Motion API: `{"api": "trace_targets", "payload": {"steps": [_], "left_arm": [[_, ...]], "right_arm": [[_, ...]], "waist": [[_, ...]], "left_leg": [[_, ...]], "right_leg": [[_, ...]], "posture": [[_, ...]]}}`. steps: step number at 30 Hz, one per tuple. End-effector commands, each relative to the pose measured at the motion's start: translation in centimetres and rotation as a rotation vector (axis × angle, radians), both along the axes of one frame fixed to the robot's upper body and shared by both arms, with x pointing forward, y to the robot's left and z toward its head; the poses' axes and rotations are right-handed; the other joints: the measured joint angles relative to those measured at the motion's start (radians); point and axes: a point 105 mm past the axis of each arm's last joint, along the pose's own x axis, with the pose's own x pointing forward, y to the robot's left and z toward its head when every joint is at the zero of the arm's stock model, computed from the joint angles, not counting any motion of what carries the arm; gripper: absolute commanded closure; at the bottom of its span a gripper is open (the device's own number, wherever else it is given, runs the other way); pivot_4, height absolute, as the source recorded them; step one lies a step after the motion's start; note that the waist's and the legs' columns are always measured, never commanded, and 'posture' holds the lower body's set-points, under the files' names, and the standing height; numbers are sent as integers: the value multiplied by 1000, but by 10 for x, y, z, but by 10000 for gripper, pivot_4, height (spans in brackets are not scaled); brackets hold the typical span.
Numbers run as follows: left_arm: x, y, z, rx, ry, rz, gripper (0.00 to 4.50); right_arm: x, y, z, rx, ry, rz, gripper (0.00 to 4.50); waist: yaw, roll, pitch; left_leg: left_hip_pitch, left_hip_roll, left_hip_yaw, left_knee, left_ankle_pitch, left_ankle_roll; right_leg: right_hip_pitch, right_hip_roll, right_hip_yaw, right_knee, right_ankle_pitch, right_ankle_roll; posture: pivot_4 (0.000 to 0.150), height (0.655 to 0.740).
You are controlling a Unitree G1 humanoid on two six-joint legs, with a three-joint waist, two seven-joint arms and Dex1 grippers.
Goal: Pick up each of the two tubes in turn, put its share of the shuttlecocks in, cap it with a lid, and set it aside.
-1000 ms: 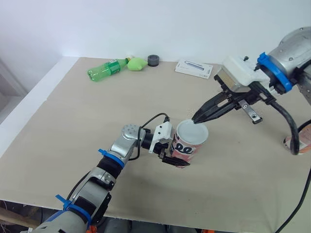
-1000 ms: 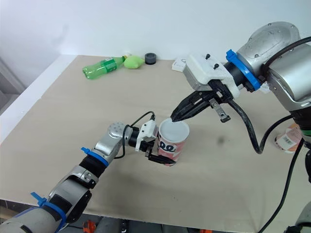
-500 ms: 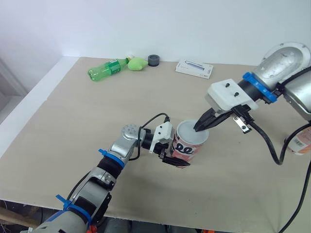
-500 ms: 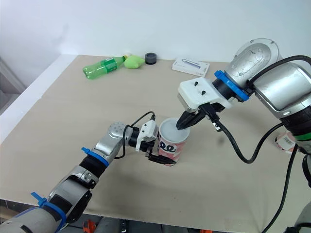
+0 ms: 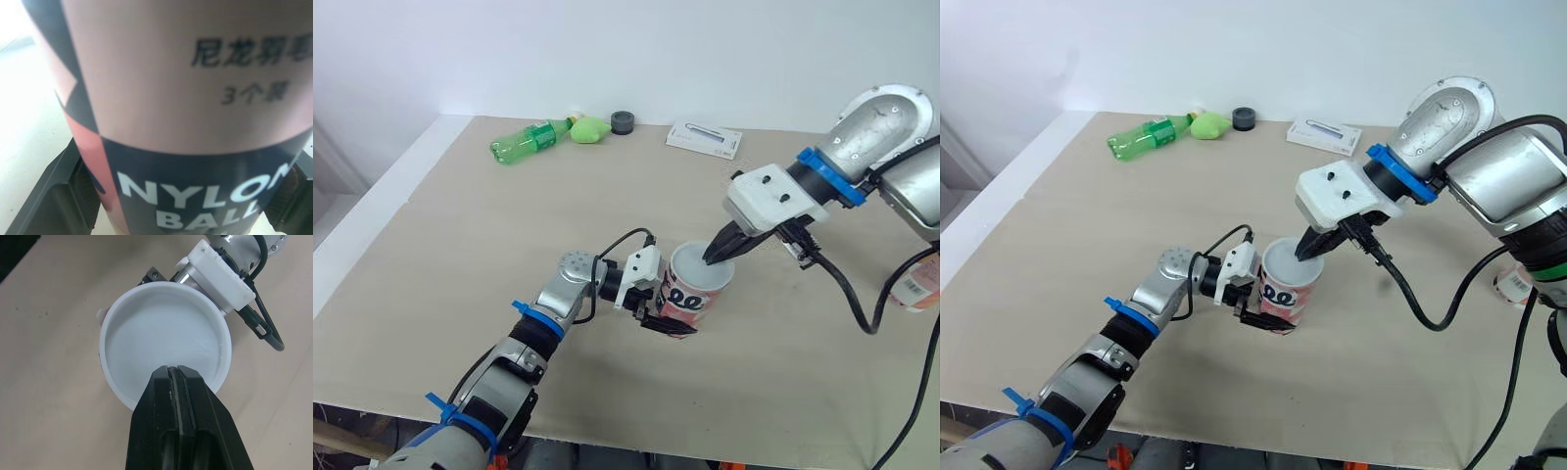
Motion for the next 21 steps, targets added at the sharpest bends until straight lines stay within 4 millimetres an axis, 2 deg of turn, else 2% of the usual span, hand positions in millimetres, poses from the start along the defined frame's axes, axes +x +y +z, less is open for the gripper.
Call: {"api": "trace_targets", "payload": {"steps": [1, 21], "left_arm": [[-2, 4, -17, 65, 38, 5, 7696], [-2, 2, -15, 57, 38, 2, 7696]], "right_arm": [[1, -7, -13, -70, 35, -5, 43986], [-6, -6, -36, -97, 112, 22, 43986]], "waist": [[0, 0, 0], [0, -2, -1]], "left_leg": [[0, 0, 0, 0, 0, 0], [1, 0, -1, 0, 0, 0]], "right_leg": [[0, 0, 0, 0, 0, 0], [2, 0, 0, 0, 0, 0]], "posture": [[1500, 7294], [1500, 7294]]}}
